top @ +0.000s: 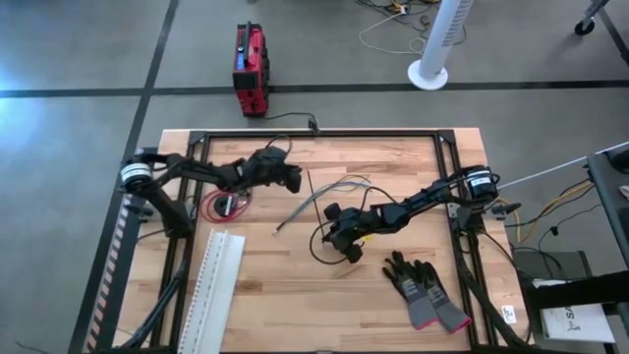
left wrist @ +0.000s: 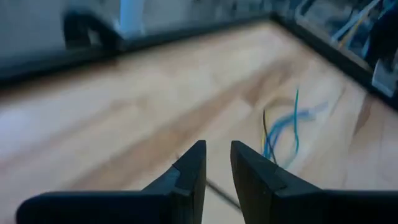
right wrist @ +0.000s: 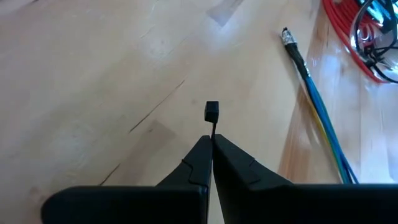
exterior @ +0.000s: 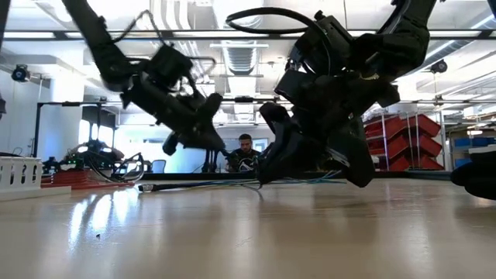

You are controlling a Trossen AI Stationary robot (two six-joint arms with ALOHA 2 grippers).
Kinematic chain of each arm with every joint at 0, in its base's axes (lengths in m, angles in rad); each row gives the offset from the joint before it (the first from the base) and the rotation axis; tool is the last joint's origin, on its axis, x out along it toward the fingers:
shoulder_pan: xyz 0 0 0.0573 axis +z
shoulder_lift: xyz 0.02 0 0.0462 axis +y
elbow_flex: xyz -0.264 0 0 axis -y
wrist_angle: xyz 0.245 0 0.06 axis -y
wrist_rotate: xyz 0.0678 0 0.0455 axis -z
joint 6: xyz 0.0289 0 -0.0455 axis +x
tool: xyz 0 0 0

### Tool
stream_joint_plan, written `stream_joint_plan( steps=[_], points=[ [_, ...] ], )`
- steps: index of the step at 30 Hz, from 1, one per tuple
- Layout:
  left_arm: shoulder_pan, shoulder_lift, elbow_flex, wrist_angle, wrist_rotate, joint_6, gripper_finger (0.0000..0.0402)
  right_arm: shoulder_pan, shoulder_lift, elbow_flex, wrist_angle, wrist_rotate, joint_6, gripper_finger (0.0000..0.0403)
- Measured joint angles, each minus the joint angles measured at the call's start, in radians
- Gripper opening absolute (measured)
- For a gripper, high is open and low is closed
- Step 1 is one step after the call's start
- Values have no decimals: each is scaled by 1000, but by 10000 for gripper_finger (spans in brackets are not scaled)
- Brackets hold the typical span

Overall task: Ziptie cables
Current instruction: Wrap the cable wires with black zip tie

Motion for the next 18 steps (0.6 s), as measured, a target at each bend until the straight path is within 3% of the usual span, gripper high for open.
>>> stream_joint_plan(
  steps=[3, 7, 10, 18],
  points=[
    [20, 67, 64, -115, 6, -104, 63, 0, 0, 0, 5, -10, -19, 0],
    [28, 163, 137, -148, 57, -122, 89, 0, 0, 0, 4, -11, -39, 0],
    [35, 231, 193, -150, 143, -125, 122, 4, 0, -1, 4, -23, -39, 0],
    [50, 294, 280, -183, 168, -109, 227, 18, 0, -1, 4, -36, -27, 0]
  ],
)
